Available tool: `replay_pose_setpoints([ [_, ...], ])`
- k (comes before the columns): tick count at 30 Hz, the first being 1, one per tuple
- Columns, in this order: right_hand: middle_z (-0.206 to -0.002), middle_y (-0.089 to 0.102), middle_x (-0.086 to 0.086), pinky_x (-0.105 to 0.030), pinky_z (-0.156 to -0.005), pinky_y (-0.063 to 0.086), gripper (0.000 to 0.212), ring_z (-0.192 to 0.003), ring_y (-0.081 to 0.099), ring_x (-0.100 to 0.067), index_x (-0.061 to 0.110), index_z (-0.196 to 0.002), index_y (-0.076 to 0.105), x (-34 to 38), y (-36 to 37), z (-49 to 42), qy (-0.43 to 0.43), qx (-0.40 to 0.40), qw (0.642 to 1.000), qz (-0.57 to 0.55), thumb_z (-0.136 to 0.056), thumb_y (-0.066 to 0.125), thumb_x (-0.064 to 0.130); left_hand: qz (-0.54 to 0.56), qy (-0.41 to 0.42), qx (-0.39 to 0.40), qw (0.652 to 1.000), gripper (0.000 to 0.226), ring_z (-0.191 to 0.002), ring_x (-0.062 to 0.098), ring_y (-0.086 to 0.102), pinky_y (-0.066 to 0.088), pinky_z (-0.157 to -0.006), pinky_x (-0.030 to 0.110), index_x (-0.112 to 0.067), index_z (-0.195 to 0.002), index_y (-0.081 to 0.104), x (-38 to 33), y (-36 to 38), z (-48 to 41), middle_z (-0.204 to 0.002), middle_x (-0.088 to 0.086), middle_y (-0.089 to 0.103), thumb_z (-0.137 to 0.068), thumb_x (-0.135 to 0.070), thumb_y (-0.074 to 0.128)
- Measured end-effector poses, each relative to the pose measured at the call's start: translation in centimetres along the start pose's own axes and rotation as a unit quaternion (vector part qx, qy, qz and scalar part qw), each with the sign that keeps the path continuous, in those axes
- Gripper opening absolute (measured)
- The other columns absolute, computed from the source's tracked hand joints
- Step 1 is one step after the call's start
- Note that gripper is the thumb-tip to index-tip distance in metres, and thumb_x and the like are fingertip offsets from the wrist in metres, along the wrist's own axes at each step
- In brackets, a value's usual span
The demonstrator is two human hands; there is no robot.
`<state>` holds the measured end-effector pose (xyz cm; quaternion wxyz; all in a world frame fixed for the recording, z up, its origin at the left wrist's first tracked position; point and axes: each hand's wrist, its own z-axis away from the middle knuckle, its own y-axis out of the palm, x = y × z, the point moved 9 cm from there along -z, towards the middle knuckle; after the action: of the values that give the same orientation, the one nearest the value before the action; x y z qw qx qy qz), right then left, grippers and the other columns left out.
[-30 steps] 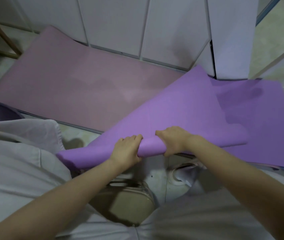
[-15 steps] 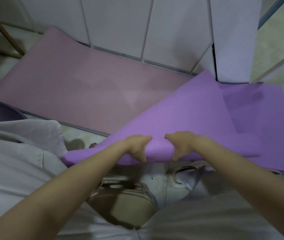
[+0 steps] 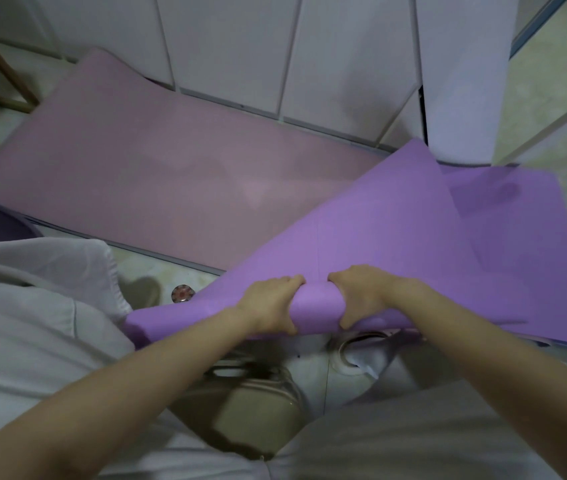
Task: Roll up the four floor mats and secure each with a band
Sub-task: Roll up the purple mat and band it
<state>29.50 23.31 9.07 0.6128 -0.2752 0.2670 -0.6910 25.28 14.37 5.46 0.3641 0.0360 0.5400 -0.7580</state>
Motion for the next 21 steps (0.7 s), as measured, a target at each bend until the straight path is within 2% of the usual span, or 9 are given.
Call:
replay_pose_setpoints([
  [3,-0.103,0.063,-0.001,-0.025,-0.070,0.038,0.052,-0.083,0.053,-0.020,0.020,-0.109,0.055,0.2,-0.2,-0.7,-0.007,0.037,0.999,-0.038,-0.067,0.075,0.041,-0.096,-0.013,-0.109,0.989,0.070,-0.115,0.026,0.047,0.033,-0.089,0.034,-0.018,-0.137,0.034,-0.3,-0.6,1.5,-0.127,0.004,0.047,-0.078,-0.039,0.066],
  [5,-0.099,0.061,0.002,-0.026,-0.071,0.042,0.051,-0.084,0.055,-0.019,0.022,-0.108,0.056,0.0,0.0,-1.1,0.000,0.071,0.995,-0.063,-0.066,0.077,0.041,-0.100,-0.003,-0.121,0.988,0.069,-0.114,0.027,0.048,0.033,-0.088,0.034,-0.017,-0.136,0.035,-0.3,-0.7,1.5,-0.126,0.004,0.048,-0.078,-0.038,0.066],
  [8,-0.105,0.063,0.001,-0.029,-0.079,0.049,0.055,-0.093,0.060,-0.021,0.021,-0.112,0.056,-0.3,0.4,-1.1,0.017,0.104,0.991,-0.083,-0.066,0.078,0.044,-0.042,0.006,-0.080,0.996,0.060,-0.106,0.029,0.054,0.040,-0.081,0.036,-0.015,-0.123,0.043,0.2,-1.1,0.5,-0.119,0.005,0.057,-0.075,-0.040,0.071],
  [12,-0.117,0.061,-0.001,-0.027,-0.077,0.042,0.062,-0.102,0.058,-0.023,0.020,-0.122,0.049,-1.0,-0.1,-0.2,0.031,0.068,0.995,-0.068,-0.070,0.075,0.043,-0.032,0.033,-0.037,0.998,0.057,-0.100,0.031,0.057,0.038,-0.072,0.032,-0.015,-0.114,0.049,-0.6,-2.0,-1.2,-0.112,0.008,0.063,-0.070,-0.038,0.076],
  [15,-0.116,0.060,-0.003,-0.028,-0.074,0.038,0.067,-0.103,0.058,-0.025,0.021,-0.123,0.044,-1.9,-0.8,0.8,0.053,0.032,0.998,-0.007,-0.068,0.076,0.043,-0.006,0.049,0.027,0.998,0.062,-0.104,0.028,0.057,0.037,-0.076,0.027,-0.016,-0.118,0.053,-1.4,-2.1,-2.8,-0.116,0.006,0.063,-0.067,-0.039,0.081],
  [18,-0.115,0.059,-0.004,-0.030,-0.074,0.038,0.072,-0.103,0.058,-0.027,0.017,-0.120,0.041,-1.8,-1.5,1.6,0.058,-0.028,0.997,0.051,-0.065,0.078,0.045,0.052,0.058,0.119,0.990,0.064,-0.102,0.023,0.059,0.043,-0.083,0.024,-0.016,-0.116,0.057,-1.7,-1.9,-3.8,-0.112,0.001,0.063,-0.064,-0.039,0.085],
  [21,-0.114,0.059,-0.006,-0.031,-0.071,0.037,0.070,-0.102,0.058,-0.029,0.015,-0.118,0.040,-1.4,-1.6,2.2,0.050,-0.077,0.994,0.063,-0.066,0.076,0.045,0.111,0.053,0.217,0.968,0.058,-0.098,0.017,0.062,0.050,-0.089,0.028,-0.023,-0.110,0.059,-1.1,-1.3,-3.8,-0.106,-0.005,0.064,-0.061,-0.035,0.088],
])
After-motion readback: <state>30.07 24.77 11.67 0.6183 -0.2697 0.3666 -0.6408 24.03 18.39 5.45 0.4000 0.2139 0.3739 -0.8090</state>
